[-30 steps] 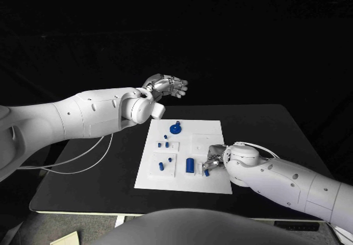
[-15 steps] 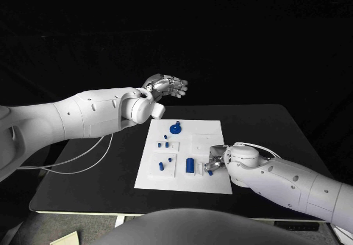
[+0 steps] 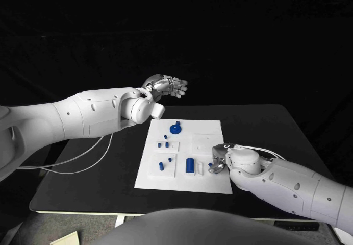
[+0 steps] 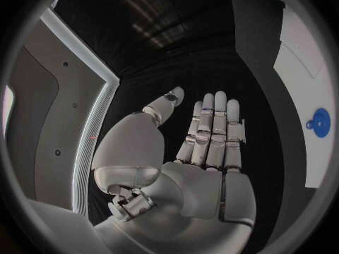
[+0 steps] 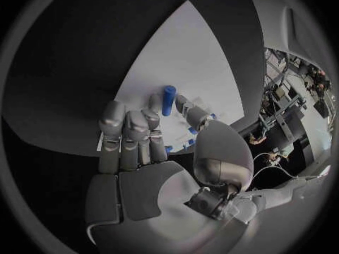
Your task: Assemble the parts on the task board
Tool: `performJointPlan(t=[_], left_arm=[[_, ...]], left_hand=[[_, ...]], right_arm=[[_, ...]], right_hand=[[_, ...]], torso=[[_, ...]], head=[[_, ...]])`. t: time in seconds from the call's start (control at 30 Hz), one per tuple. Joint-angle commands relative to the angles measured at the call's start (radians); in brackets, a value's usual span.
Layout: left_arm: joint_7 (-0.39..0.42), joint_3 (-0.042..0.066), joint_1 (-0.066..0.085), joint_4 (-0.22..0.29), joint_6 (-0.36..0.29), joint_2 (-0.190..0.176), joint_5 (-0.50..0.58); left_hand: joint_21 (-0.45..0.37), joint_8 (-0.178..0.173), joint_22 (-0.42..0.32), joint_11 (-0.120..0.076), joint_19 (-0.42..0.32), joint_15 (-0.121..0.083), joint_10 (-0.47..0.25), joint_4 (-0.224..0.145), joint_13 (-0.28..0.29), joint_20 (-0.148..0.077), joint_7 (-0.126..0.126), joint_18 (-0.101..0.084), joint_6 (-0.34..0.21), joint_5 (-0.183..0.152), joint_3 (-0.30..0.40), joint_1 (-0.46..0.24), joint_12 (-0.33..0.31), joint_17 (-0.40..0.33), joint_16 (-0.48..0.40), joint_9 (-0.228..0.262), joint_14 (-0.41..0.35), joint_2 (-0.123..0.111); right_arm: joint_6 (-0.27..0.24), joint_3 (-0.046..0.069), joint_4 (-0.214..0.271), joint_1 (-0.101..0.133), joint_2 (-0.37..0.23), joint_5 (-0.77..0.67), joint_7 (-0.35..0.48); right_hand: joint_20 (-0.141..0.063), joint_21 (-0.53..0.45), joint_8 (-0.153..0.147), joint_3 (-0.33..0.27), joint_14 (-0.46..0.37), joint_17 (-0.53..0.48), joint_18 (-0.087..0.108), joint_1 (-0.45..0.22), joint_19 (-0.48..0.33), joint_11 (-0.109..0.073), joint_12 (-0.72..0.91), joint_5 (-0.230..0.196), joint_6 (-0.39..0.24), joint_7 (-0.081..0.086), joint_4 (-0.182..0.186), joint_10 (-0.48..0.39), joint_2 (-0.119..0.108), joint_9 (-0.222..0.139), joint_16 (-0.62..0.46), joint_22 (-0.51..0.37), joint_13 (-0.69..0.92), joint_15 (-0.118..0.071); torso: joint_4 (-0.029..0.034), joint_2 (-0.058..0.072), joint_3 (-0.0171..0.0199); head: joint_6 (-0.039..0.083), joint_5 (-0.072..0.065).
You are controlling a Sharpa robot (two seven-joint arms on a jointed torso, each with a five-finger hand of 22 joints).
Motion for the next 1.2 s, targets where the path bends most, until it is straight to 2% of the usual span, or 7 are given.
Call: performJointPlan(t=[0.03,0.23,0.4,0.57,0.63,0.77,1.2], left_arm=[[0.003,0.001,0.001,0.004,0.015,0.001,-0.016],[0.002,0.001,0.001,0.004,0.014,0.000,-0.017],[0.002,0.001,0.001,0.005,0.015,0.002,-0.017],[0.002,0.001,0.001,0.004,0.015,0.002,-0.017],[0.002,0.001,0.001,0.004,0.015,0.002,-0.017],[0.002,0.001,0.001,0.004,0.014,0.002,-0.018],[0.000,0.001,0.001,0.004,0.015,0.001,-0.020]], left_hand=[[-0.007,0.004,0.002,-0.002,-0.003,0.000,0.002,0.005,-0.001,0.005,-0.006,0.010,-0.003,0.001,0.001,-0.007,0.003,0.002,-0.007,-0.002,0.008,-0.002],[-0.007,0.004,0.002,-0.002,-0.003,0.000,0.002,0.005,-0.001,0.005,-0.006,0.010,-0.003,0.001,0.001,-0.007,0.003,0.002,-0.007,-0.002,0.008,-0.002],[-0.007,0.004,0.002,-0.002,-0.003,0.000,0.001,0.005,-0.002,0.005,-0.006,0.010,-0.004,0.001,0.000,-0.007,0.003,0.003,-0.008,-0.002,0.008,-0.003],[-0.007,0.004,0.002,-0.001,-0.003,0.000,0.001,0.005,-0.002,0.005,-0.006,0.010,-0.004,0.001,0.000,-0.007,0.003,0.003,-0.008,-0.003,0.008,-0.003],[-0.007,0.004,0.002,-0.001,-0.003,0.000,0.001,0.006,-0.002,0.005,-0.006,0.010,-0.004,0.001,0.000,-0.007,0.003,0.004,-0.008,-0.003,0.008,-0.003],[-0.007,0.004,0.002,-0.001,-0.002,0.000,0.001,0.005,-0.002,0.005,-0.006,0.010,-0.004,0.001,0.000,-0.007,0.003,0.004,-0.008,-0.003,0.008,-0.003],[-0.007,0.004,0.003,-0.001,-0.002,0.000,0.001,0.005,-0.002,0.005,-0.006,0.010,-0.005,0.001,0.001,-0.006,0.003,0.005,-0.009,-0.003,0.008,-0.003]], right_arm=[[0.063,-0.015,-0.007,-0.008,-0.006,-0.094,-0.035],[0.091,-0.029,-0.010,-0.008,-0.010,-0.083,-0.025],[0.108,-0.031,-0.016,-0.008,-0.010,-0.017,-0.009],[0.133,-0.031,-0.023,-0.008,-0.011,0.087,0.009],[0.136,-0.031,-0.024,-0.008,-0.011,0.138,0.017],[0.123,-0.031,-0.027,-0.008,-0.013,0.225,0.024],[0.076,-0.031,-0.034,-0.008,-0.013,0.193,0.023]], right_hand=[[0.009,-0.008,-0.002,-0.004,-0.001,-0.002,0.048,0.006,0.000,0.002,-0.007,-0.002,-0.037,0.027,0.009,-0.010,-0.023,-0.306,-0.006,-0.001,-0.002,0.009],[0.014,-0.012,-0.017,-0.019,-0.003,-0.003,0.048,0.020,-0.005,0.014,-0.007,-0.001,-0.074,0.039,0.020,-0.020,-0.037,-0.308,-0.010,-0.002,-0.001,0.019],[0.014,-0.012,-0.026,-0.016,-0.003,-0.002,0.048,0.048,-0.007,0.021,-0.004,-0.001,-0.094,0.046,0.018,-0.023,-0.022,-0.310,-0.011,-0.002,0.000,0.025],[0.016,-0.014,-0.024,0.029,-0.002,-0.002,0.048,0.091,-0.009,0.022,-0.002,-0.002,-0.093,0.047,0.019,-0.022,0.046,-0.309,-0.011,-0.002,-0.002,0.027],[0.019,-0.014,-0.022,0.054,-0.003,-0.002,0.047,0.096,-0.014,0.022,-0.002,-0.001,-0.090,0.047,0.024,-0.022,0.105,-0.308,-0.012,0.000,-0.003,0.028],[0.024,-0.009,-0.017,0.108,-0.004,0.001,0.048,0.112,-0.019,0.020,0.001,-0.001,-0.081,0.045,-0.002,-0.021,0.148,-0.307,-0.010,0.006,-0.003,0.027],[0.032,0.000,-0.008,0.164,0.001,0.003,0.048,0.113,-0.013,0.017,0.007,0.003,-0.063,0.042,-0.052,-0.013,0.165,-0.306,-0.009,0.012,-0.008,0.026]], torso=[[-0.0001,0.000,0.0005],[-0.0005,0.000,0.0001],[0.0000,0.000,0.0000],[0.0011,0.000,-0.0002],[0.0012,0.000,-0.0003],[0.0011,0.000,-0.0003],[0.0008,0.000,-0.0011]], head=[[0.000,-0.002],[0.000,-0.004],[0.000,-0.005],[0.000,-0.007],[0.000,-0.006],[0.000,-0.006],[0.000,-0.005]])
